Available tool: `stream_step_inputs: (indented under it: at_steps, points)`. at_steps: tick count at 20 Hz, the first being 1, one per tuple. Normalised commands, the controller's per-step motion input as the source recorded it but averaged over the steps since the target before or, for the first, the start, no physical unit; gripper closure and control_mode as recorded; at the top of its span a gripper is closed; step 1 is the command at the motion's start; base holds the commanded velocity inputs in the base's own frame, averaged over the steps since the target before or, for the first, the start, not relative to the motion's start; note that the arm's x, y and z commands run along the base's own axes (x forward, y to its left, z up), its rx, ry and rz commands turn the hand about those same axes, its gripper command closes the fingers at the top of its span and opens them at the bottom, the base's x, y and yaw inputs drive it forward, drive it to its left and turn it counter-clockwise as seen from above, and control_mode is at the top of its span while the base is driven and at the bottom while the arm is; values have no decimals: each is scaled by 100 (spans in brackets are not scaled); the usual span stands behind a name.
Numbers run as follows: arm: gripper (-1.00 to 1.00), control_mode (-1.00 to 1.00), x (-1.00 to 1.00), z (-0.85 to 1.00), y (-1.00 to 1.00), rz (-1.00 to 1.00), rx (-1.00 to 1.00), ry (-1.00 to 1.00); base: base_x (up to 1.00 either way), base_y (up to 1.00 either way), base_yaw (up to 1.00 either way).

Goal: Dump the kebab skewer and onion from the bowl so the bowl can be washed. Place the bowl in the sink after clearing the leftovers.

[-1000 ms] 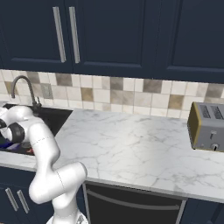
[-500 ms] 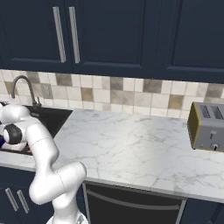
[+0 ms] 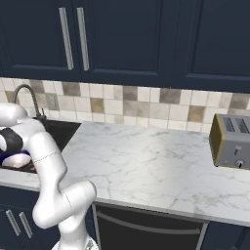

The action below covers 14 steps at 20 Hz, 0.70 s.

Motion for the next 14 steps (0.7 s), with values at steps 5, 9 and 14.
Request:
stream_step_inputs:
  at_steps: [5, 9, 14]
  points:
    - [-100, -100, -100, 67, -100, 0, 5, -18, 0, 0, 0]
    - [-100, -100, -100, 68, -100, 0, 11, -22, 0, 0, 0]
    - [-100, -100, -100, 82, -100, 0, 19, -23, 0, 0, 0]
